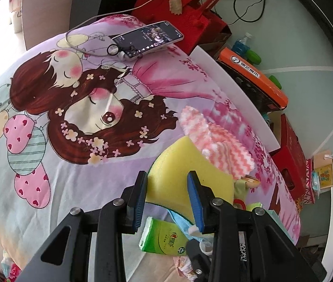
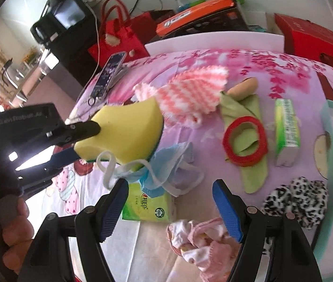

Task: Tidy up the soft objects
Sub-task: 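Lift the yellow sponge with the left gripper while the right gripper grasps the blue mask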

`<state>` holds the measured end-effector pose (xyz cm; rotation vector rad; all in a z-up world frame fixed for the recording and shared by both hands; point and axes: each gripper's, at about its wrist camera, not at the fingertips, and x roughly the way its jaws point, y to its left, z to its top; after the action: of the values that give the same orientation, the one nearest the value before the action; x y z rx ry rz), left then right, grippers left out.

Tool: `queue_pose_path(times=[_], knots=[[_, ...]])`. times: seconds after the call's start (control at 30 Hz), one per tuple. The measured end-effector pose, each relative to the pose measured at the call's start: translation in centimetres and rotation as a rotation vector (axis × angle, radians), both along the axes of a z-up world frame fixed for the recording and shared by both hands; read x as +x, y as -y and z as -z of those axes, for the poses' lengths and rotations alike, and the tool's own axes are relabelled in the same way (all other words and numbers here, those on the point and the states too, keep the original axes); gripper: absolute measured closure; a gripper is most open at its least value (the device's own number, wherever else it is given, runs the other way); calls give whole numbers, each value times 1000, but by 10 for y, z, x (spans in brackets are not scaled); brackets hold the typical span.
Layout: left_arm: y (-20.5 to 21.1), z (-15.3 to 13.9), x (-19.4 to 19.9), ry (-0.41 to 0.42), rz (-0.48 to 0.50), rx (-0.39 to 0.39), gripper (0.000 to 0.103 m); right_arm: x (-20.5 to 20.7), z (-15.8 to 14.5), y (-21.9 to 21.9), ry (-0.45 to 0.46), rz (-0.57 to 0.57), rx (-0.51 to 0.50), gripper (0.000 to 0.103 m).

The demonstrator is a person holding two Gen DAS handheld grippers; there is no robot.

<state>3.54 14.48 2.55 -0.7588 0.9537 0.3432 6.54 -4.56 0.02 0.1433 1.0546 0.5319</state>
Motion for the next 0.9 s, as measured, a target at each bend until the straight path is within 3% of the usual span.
queue_pose_path(times=[0.2, 0.3, 0.53, 0.67, 0.9], knots=[[-1, 7, 3, -24, 8, -9, 67, 6, 13, -15, 0, -16, -21, 27], [-3, 10, 4, -32, 7, -17, 67, 6, 14, -17, 9, -14, -21, 33], [0, 10, 6, -29, 19, -18, 67, 9, 19, -16, -13, -3, -2, 78], [0, 7, 6, -19, 19, -8, 67, 8, 18, -8, -22, 26, 19, 89], [-2, 3, 3, -11, -3, 8, 67, 10, 17, 2, -29, 66, 33, 94]])
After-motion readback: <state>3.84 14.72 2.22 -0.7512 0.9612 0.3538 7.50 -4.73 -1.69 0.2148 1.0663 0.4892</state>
